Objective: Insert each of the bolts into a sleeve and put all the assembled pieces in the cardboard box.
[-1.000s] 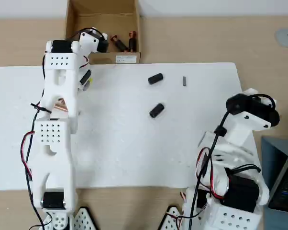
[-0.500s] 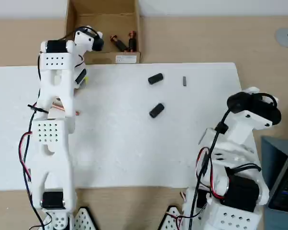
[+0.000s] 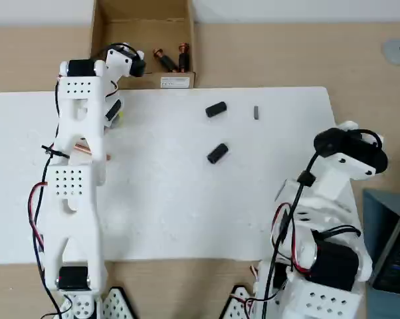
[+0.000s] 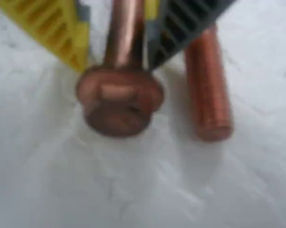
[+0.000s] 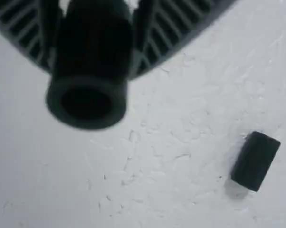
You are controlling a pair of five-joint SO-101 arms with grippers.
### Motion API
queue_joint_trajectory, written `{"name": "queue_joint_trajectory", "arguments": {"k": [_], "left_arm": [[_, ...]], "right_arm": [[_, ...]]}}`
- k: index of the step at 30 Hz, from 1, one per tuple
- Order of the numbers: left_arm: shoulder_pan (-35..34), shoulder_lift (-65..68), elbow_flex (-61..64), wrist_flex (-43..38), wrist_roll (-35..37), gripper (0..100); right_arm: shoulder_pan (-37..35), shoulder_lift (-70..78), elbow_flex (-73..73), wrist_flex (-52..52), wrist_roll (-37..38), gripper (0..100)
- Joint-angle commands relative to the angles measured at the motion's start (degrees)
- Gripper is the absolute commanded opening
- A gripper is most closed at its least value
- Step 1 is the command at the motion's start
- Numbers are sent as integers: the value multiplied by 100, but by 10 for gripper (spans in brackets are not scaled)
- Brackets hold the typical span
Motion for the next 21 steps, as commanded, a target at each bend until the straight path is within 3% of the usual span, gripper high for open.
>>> {"name": "queue_joint_trajectory", "arguments": {"k": [1,9,18,21], "left_arm": [[62,57,-88,-26,9,6],[62,-374,-352,404,141,2],[545,-1974,-527,413,2040,2],[756,-2703,-281,422,2321,2]], "right_arm": [[4,4,4,-149,62,9],[-4,-22,-40,-149,70,9],[-558,-48,-426,-105,413,9],[-620,-48,-567,53,712,9]]}}
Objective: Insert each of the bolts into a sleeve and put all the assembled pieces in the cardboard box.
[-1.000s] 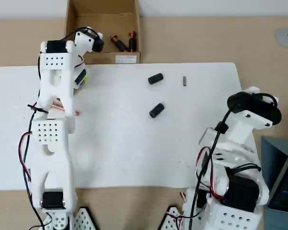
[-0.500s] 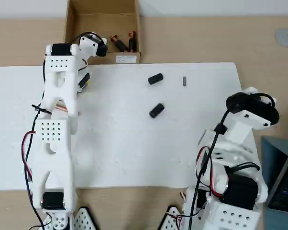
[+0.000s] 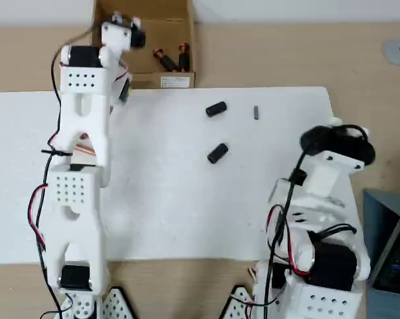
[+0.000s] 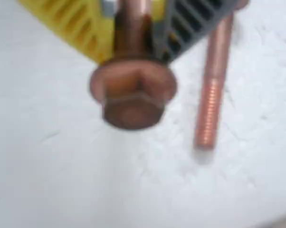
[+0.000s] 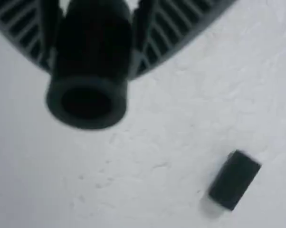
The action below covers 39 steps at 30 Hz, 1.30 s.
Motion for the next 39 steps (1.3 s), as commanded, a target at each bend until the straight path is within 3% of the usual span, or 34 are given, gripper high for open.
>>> {"name": "queue_joint_trajectory", "arguments": {"k": [1,8,13,22,31,39], "left_arm": [[308,-1341,123,79,237,1],[1055,-4057,3042,70,334,1],[1468,-5938,5538,18,862,1],[1222,-8919,9143,-1679,1521,1],[879,-11073,11332,-3130,2391,1],[686,-12884,12686,-4105,3341,1]], "right_arm": [[-119,-48,-505,114,290,9],[-119,-57,-927,545,668,9],[-154,-365,-804,457,976,9],[-268,-1587,699,-475,1495,9],[-804,-3002,2246,-1345,1477,9],[-2211,-3415,2519,-1398,1477,9]]}}
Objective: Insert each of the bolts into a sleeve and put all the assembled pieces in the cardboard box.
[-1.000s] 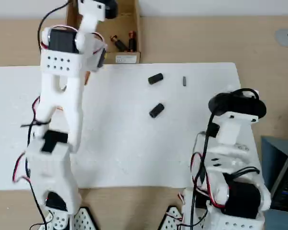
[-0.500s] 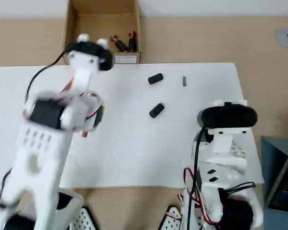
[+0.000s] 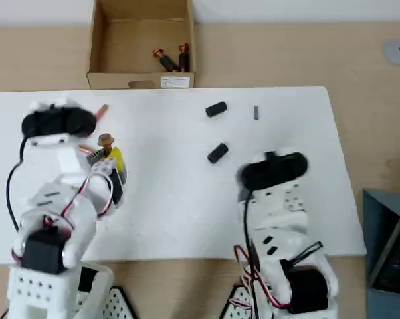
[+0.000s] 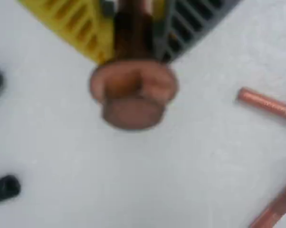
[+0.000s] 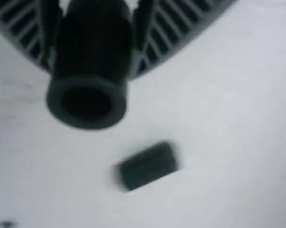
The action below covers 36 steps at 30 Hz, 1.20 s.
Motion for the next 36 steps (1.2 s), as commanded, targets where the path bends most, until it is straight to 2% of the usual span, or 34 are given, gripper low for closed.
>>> {"name": "queue_joint_trajectory", "arguments": {"k": [1,10,15,18,24,30,36], "left_arm": [[-35,-857,448,-343,246,1],[18,-2967,1679,-448,642,1],[519,-2879,1688,-457,677,1],[862,-2879,1556,-651,1073,2],[1626,-2879,1442,-782,1213,2],[1934,-2879,1415,-782,1257,2],[1996,-2879,923,-782,1811,2]], "right_arm": [[-585,-637,4,-167,18,9],[-1912,-637,163,-167,53,9],[-2607,-646,189,-176,53,9],[-2932,-646,286,-176,62,9],[-3301,-611,435,-527,70,9],[-3662,-602,549,-624,70,9],[-3714,-602,585,-615,70,9]]}}
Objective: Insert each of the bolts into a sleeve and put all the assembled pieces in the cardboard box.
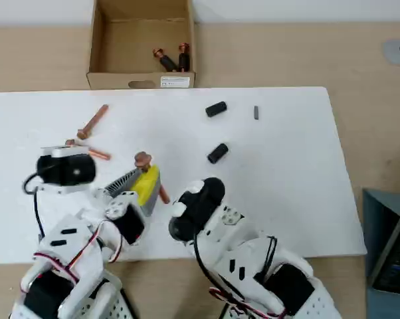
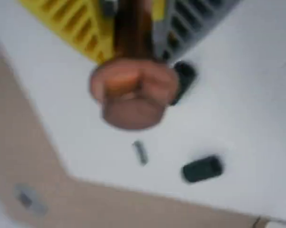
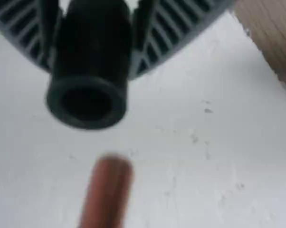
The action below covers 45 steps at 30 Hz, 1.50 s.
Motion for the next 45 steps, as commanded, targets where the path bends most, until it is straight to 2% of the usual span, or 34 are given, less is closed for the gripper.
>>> {"name": "queue_joint_trajectory", "arguments": {"k": [1,11,16,22,28,35,45], "left_arm": [[62,-66,-563,-158,132,2],[70,-66,-519,-158,141,2],[79,-66,-360,-149,440,2],[79,-66,-211,-123,457,2],[448,-66,0,-158,448,2],[448,-66,149,-176,431,2],[281,-57,440,-615,431,2]], "right_arm": [[-84,-602,-4,-158,62,9],[-84,-637,-22,-167,62,9],[-92,-637,-22,-484,62,9],[-92,-637,-22,-484,62,9],[-92,-646,-22,-484,62,9],[-92,-646,-31,-484,53,9],[-101,-646,-66,-475,53,9]]}}
